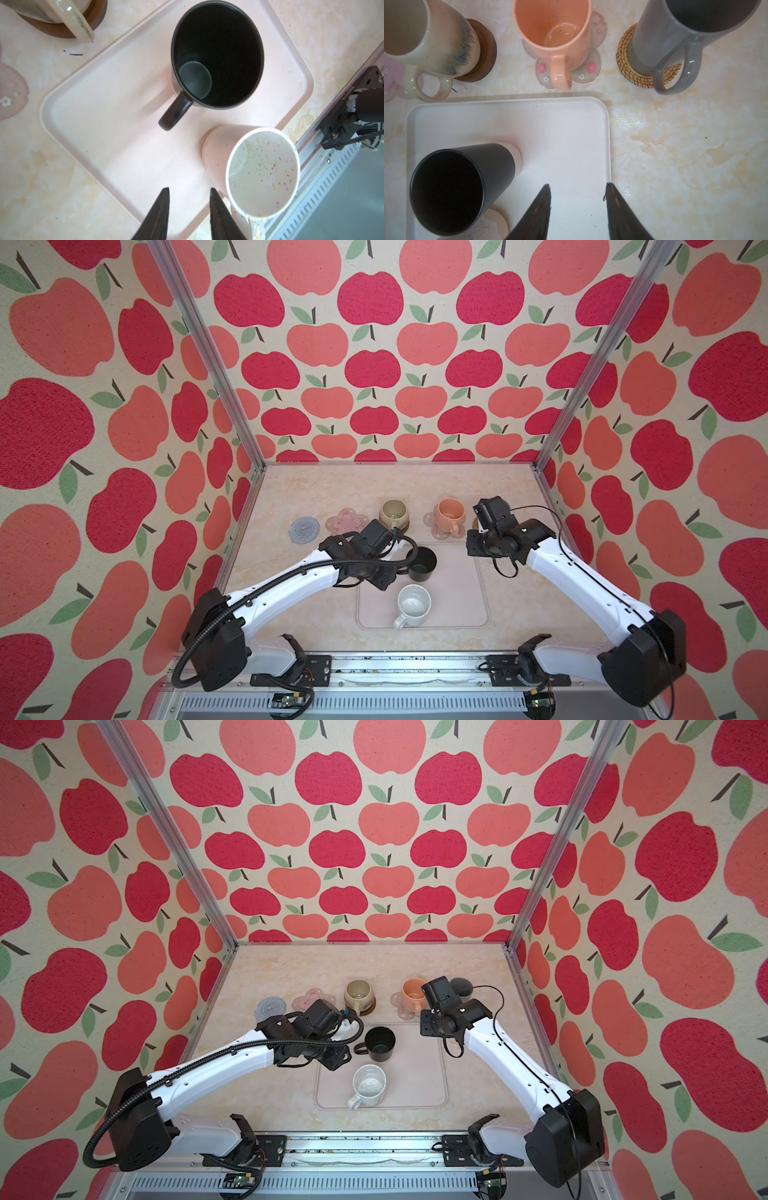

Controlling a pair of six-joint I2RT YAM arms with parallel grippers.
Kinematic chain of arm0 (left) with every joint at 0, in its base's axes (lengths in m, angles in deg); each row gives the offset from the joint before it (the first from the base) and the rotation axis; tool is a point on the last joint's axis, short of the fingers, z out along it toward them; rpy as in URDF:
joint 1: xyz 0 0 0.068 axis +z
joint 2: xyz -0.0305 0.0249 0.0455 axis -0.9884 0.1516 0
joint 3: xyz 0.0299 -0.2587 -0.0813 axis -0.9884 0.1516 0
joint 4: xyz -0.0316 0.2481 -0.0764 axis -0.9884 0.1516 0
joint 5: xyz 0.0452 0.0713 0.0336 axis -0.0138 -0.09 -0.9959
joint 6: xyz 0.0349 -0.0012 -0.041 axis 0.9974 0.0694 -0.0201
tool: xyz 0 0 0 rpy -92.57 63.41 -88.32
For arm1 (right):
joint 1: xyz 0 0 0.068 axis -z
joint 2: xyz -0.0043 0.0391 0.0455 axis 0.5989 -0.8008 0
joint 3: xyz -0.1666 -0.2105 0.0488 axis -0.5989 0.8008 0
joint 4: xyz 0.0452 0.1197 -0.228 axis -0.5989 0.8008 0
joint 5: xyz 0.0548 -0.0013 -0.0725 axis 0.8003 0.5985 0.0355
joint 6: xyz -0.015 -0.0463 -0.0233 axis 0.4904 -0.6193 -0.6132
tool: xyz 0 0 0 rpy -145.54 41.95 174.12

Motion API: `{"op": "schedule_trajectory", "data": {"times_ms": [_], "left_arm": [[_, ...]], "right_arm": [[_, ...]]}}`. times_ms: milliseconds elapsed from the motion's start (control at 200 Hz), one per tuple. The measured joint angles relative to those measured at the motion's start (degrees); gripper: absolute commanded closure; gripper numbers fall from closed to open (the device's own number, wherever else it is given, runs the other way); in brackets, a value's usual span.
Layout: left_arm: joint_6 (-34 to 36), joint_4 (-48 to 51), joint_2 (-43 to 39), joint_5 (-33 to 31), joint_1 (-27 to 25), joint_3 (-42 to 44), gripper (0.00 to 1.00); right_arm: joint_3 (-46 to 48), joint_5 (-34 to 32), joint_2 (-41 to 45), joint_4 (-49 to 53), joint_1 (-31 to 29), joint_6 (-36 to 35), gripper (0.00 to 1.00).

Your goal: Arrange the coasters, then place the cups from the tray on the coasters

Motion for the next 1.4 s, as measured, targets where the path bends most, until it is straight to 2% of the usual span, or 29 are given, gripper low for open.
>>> {"op": "schedule_trajectory", "data": {"times_ms": [100, 310, 535, 855, 1401], "left_arm": [[-1.6, 1.68, -2.69, -0.22, -1.36, 0.72, 0.65], [-4.94, 4.55, -2.99, -1.33, -6.75, 2.12, 0.66], [-6.67, 5.11, -3.78, 0.94, -9.46, 4.46, 0.66], [-8.98, -0.39, -3.32, 6.34, -11.72, 7.34, 0.65], [-8.98, -0.9, 1.55, 8.5, -12.37, 7.34, 0.64]], "right_arm": [[-0.07, 0.2, -1.11, 0.0, -0.72, -0.02, 0.54], [-0.55, 0.42, -2.32, -0.26, -2.32, -0.02, 0.54], [-0.52, 0.42, -2.29, -1.01, -2.64, -0.02, 0.53], [-0.52, 0.66, -2.32, -1.53, -2.64, -0.02, 0.53], [2.23, 0.79, -0.07, -1.75, -2.64, 0.33, 0.53]]}}
